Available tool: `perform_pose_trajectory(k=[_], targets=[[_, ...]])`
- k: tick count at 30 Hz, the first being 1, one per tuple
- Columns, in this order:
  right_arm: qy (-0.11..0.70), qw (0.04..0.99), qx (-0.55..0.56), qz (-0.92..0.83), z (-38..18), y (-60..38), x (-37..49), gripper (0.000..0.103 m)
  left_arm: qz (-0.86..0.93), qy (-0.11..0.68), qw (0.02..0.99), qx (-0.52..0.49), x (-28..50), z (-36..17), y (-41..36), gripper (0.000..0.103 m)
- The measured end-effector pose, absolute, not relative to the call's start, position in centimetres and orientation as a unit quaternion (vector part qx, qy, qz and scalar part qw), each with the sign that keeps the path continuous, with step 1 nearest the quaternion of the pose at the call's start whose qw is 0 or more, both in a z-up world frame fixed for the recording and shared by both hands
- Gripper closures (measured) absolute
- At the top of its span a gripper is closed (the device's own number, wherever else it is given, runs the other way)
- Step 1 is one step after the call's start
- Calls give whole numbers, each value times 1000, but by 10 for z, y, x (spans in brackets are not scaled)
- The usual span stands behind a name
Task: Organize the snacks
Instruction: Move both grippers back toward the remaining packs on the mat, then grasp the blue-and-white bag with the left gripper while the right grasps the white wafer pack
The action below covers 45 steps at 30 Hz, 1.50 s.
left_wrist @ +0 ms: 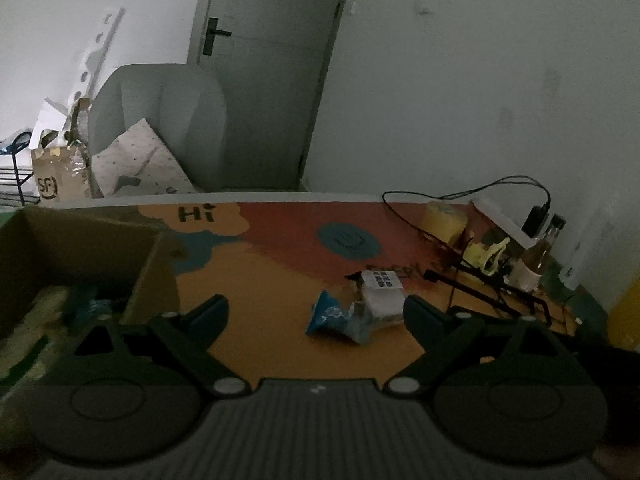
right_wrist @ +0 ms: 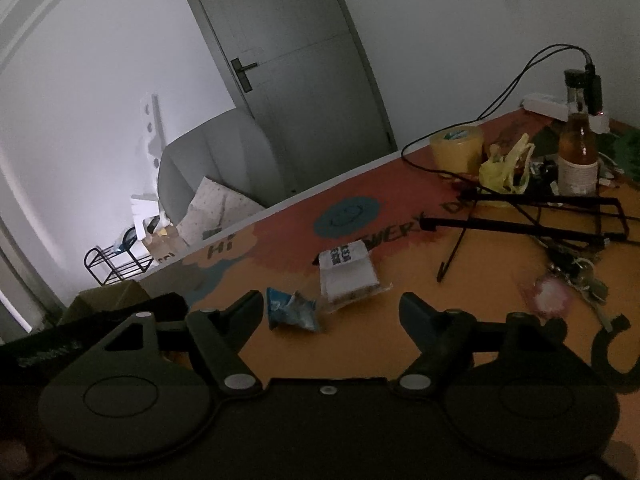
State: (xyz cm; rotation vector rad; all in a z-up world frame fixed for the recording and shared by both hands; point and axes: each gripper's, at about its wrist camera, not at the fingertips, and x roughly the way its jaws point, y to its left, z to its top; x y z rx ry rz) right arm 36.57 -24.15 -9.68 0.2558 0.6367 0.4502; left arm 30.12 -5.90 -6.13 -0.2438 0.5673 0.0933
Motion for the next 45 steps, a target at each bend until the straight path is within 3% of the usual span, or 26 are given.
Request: perform_pose_trajectory(k=[19, 25, 28, 30, 31, 38, 45], targets=[[355, 900, 145, 208, -127, -250, 443, 32, 64, 343, 929, -119, 390, -121, -71, 16], [370, 891, 137, 225, -132, -236, 454, 32, 61, 360, 923, -123, 404, -138, -71, 23], [375, 888, 128, 232, -134, -226, 459, 32, 70, 355, 928, -93, 405, -141, -76, 40], [377, 887, 118, 238, -134, -218, 462, 32, 84, 356, 927, -80, 403, -140, -75, 67], [377, 886, 114, 244, -134, -214, 464, 32, 89, 357, 926, -86, 401, -139, -71, 72], [381, 885, 81, 255, -136, -193, 472, 32, 105, 360, 918, -130, 389, -135, -42, 76], [381, 892, 41, 238, -144, -181, 473, 26, 105, 360, 918, -130, 378, -134, -36, 77]])
